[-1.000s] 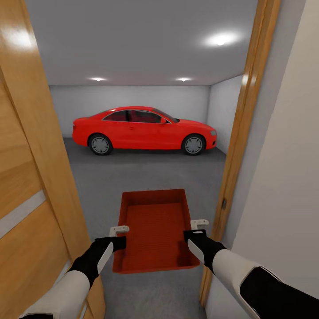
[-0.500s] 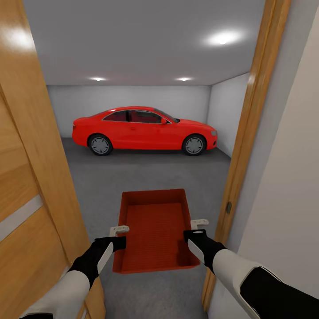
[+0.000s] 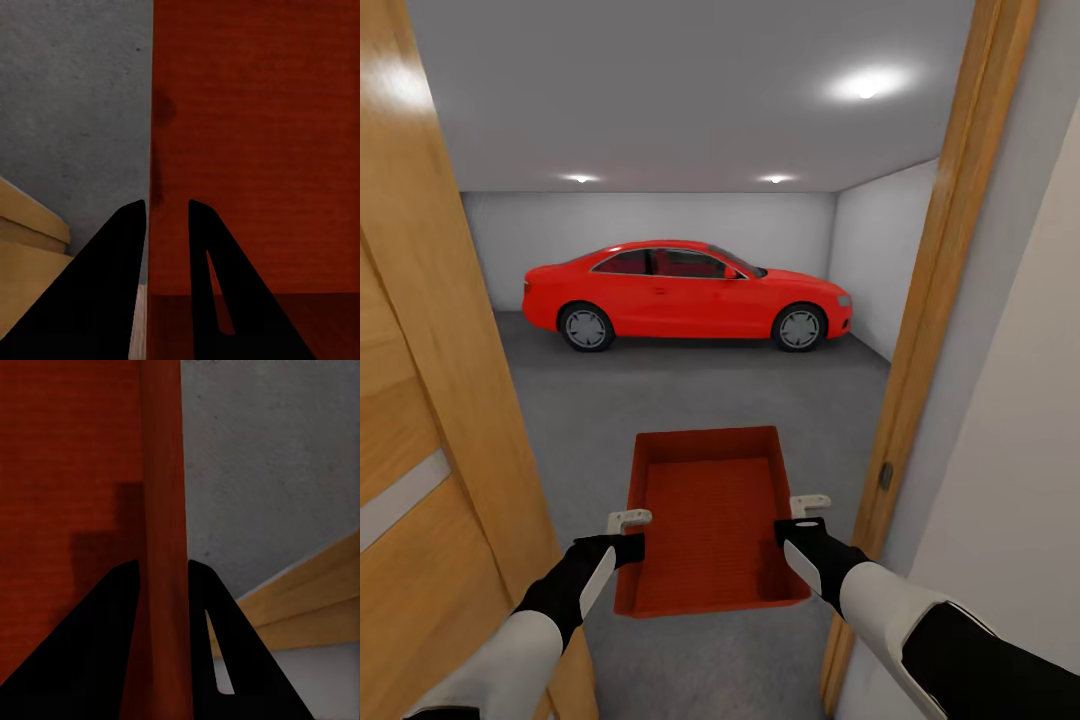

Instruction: Move the two storage containers from the living room to the garage. In the garage, place one container on the floor and stack the other container on top of it (either order is fine).

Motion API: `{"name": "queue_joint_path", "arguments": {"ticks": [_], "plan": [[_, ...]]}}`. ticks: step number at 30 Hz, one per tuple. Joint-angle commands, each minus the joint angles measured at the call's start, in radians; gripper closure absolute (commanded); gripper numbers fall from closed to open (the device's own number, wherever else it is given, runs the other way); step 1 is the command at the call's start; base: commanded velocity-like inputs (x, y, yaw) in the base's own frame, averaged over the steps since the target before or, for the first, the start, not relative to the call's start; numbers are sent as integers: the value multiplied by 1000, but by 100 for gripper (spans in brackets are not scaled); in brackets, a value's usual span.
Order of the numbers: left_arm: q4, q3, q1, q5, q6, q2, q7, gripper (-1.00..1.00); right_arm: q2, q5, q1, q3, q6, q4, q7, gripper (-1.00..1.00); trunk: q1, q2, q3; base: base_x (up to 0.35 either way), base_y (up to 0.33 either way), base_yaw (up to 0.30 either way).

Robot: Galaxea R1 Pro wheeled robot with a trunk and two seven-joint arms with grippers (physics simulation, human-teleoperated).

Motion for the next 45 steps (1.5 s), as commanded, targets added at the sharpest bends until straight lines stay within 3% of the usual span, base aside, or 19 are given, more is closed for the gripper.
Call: {"name": "queue_joint_path", "arguments": {"ticks": [1,21,45], "plan": [[0,-4,0,11,5,-1,11,100,1,-9,0,25,6,-5,-7,100,0,-1,0,2,0,0],[-1,-4,0,13,5,-2,11,100,1,-9,0,25,6,-5,-7,100,0,-1,0,45,18,0],[1,-3,0,11,5,-2,11,100,1,-9,0,25,6,-5,-7,100,0,-1,0,307,0,0]]}}
